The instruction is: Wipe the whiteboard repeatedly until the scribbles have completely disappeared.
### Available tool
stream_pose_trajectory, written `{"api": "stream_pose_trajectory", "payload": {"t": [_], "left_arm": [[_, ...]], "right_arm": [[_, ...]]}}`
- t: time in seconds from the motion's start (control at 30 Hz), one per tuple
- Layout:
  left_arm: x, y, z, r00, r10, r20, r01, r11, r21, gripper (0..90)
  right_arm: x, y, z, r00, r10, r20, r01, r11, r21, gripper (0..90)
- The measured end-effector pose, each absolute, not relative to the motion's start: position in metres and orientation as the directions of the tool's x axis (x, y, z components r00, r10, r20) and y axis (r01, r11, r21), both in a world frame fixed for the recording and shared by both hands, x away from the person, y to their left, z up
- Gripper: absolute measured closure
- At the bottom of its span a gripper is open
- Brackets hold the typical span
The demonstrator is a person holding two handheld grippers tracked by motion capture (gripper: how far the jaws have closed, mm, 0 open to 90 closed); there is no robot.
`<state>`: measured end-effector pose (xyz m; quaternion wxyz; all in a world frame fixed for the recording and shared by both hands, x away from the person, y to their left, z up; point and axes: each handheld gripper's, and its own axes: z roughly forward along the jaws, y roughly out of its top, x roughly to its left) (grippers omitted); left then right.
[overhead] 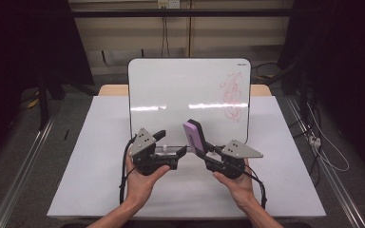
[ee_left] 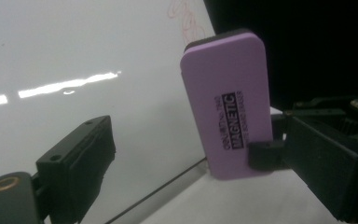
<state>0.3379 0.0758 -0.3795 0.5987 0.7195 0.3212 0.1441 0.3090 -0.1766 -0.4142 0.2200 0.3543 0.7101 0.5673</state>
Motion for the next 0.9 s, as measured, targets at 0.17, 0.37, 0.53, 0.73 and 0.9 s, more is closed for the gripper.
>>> {"api": "stream_pose_trajectory", "payload": {"t": [0.17,0.37,0.53,0.73,0.9], "left_arm": [[0.340,0.064,-0.378,0.757,0.631,-0.170,0.280,-0.079,0.957,10.0],[0.342,0.056,-0.384,0.758,0.630,-0.168,0.270,-0.069,0.960,15.3],[0.344,0.055,-0.386,0.762,0.622,-0.181,0.276,-0.059,0.959,23.5],[0.345,0.054,-0.390,0.772,0.604,-0.200,0.288,-0.052,0.956,31.5],[0.345,0.052,-0.393,0.770,0.589,-0.244,0.318,-0.024,0.948,33.3]], "right_arm": [[0.309,-0.175,-0.415,-0.651,0.752,0.097,0.261,0.102,0.960,63.9],[0.310,-0.173,-0.416,-0.659,0.744,0.109,0.264,0.093,0.960,63.9],[0.310,-0.172,-0.417,-0.661,0.742,0.115,0.268,0.090,0.959,63.9],[0.310,-0.172,-0.418,-0.656,0.744,0.125,0.275,0.082,0.958,63.9],[0.311,-0.173,-0.419,-0.650,0.748,0.135,0.278,0.069,0.958,63.9]]}}
